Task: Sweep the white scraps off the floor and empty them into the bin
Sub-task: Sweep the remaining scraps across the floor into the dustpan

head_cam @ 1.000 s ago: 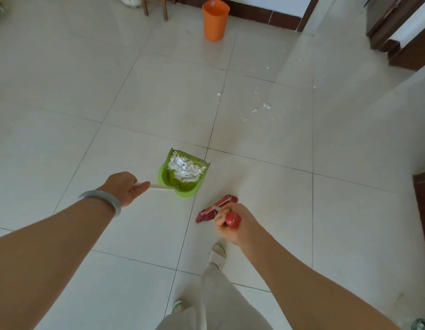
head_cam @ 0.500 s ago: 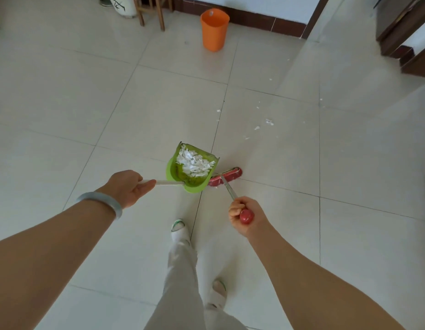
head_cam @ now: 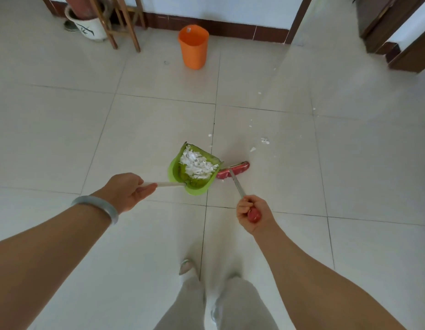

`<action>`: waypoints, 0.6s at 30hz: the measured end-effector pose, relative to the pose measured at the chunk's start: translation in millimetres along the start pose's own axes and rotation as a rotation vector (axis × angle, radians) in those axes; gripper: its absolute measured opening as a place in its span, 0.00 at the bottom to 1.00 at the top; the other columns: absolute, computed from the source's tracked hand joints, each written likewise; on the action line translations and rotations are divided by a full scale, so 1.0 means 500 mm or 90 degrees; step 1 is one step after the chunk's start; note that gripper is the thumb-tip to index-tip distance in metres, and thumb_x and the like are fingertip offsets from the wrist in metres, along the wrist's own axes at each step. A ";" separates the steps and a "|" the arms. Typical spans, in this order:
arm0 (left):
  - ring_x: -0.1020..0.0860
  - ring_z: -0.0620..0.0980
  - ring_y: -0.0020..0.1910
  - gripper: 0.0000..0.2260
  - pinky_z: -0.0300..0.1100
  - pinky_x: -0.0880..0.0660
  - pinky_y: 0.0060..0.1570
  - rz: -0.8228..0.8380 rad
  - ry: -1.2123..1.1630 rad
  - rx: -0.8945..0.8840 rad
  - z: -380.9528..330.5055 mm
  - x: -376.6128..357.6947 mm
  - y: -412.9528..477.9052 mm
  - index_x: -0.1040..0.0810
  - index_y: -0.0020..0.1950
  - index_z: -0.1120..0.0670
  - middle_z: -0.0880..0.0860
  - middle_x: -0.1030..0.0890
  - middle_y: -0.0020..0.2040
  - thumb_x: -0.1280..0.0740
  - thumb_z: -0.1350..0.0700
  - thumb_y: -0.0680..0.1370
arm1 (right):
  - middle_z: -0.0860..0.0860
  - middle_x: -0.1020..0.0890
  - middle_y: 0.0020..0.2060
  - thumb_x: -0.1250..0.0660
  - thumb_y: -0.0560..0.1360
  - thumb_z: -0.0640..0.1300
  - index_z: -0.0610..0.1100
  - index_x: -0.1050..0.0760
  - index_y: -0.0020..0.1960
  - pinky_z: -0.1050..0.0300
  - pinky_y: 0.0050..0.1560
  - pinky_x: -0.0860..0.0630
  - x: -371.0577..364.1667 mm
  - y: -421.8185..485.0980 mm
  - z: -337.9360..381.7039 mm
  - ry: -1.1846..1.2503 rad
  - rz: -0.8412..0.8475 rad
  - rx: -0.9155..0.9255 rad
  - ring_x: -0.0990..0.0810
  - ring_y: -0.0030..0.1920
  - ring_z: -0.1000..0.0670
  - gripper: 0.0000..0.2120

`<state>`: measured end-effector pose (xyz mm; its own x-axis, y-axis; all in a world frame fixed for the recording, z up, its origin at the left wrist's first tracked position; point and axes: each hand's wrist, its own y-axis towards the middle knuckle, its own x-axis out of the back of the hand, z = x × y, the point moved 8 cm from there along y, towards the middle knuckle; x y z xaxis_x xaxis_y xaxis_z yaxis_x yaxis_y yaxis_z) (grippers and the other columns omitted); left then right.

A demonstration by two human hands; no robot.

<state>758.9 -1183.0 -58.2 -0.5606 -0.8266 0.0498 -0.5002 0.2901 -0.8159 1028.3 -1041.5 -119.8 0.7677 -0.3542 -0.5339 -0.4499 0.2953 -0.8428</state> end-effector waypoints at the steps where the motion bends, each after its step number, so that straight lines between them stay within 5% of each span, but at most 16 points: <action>1: 0.21 0.55 0.42 0.05 0.40 0.18 0.34 -0.002 -0.027 0.006 -0.013 -0.010 0.002 0.31 0.47 0.63 0.65 0.27 0.50 0.44 0.71 0.78 | 0.51 0.34 0.18 0.42 0.65 0.33 0.44 0.37 0.37 0.67 0.14 0.36 0.000 0.014 0.014 -0.005 0.004 0.005 0.34 0.15 0.55 0.07; 4: 0.21 0.52 0.43 0.06 0.40 0.18 0.41 0.017 -0.044 0.029 -0.070 -0.064 0.048 0.31 0.43 0.62 0.63 0.28 0.54 0.43 0.71 0.77 | 0.51 0.34 0.18 0.43 0.67 0.33 0.44 0.37 0.36 0.67 0.14 0.36 -0.047 0.050 0.083 -0.021 -0.028 0.005 0.34 0.15 0.55 0.07; 8: 0.20 0.58 0.44 0.05 0.46 0.18 0.35 -0.017 -0.071 0.023 -0.137 -0.128 0.095 0.32 0.49 0.64 0.68 0.28 0.55 0.45 0.71 0.78 | 0.51 0.35 0.18 0.48 0.79 0.36 0.44 0.36 0.36 0.67 0.14 0.36 -0.097 0.103 0.166 -0.035 -0.031 -0.010 0.34 0.15 0.55 0.13; 13: 0.21 0.62 0.47 0.02 0.50 0.20 0.42 -0.053 -0.033 0.015 -0.215 -0.224 0.166 0.32 0.48 0.65 0.71 0.29 0.54 0.42 0.70 0.78 | 0.51 0.34 0.18 0.43 0.70 0.34 0.43 0.37 0.36 0.67 0.14 0.36 -0.190 0.169 0.313 -0.080 -0.015 -0.026 0.34 0.15 0.55 0.07; 16: 0.26 0.71 0.57 0.25 0.59 0.27 0.61 0.016 0.288 -0.102 -0.265 -0.281 0.253 0.30 0.35 0.60 0.71 0.28 0.50 0.22 0.42 0.61 | 0.51 0.34 0.19 0.45 0.72 0.35 0.44 0.37 0.36 0.67 0.14 0.37 -0.223 0.179 0.417 -0.100 -0.013 -0.042 0.34 0.15 0.56 0.08; 18: 0.24 0.68 0.53 0.28 0.55 0.26 0.59 0.034 0.587 -0.176 -0.298 -0.339 0.274 0.28 0.33 0.58 0.64 0.26 0.42 0.25 0.34 0.60 | 0.51 0.34 0.19 0.47 0.76 0.36 0.43 0.37 0.36 0.67 0.14 0.37 -0.234 0.168 0.489 -0.135 -0.021 -0.055 0.34 0.15 0.56 0.10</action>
<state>687.1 -931.3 -92.7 -0.8268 -0.1397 0.5449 -0.5302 0.5173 -0.6718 1012.4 -758.6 -111.8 0.8571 -0.1654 -0.4878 -0.4536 0.2062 -0.8670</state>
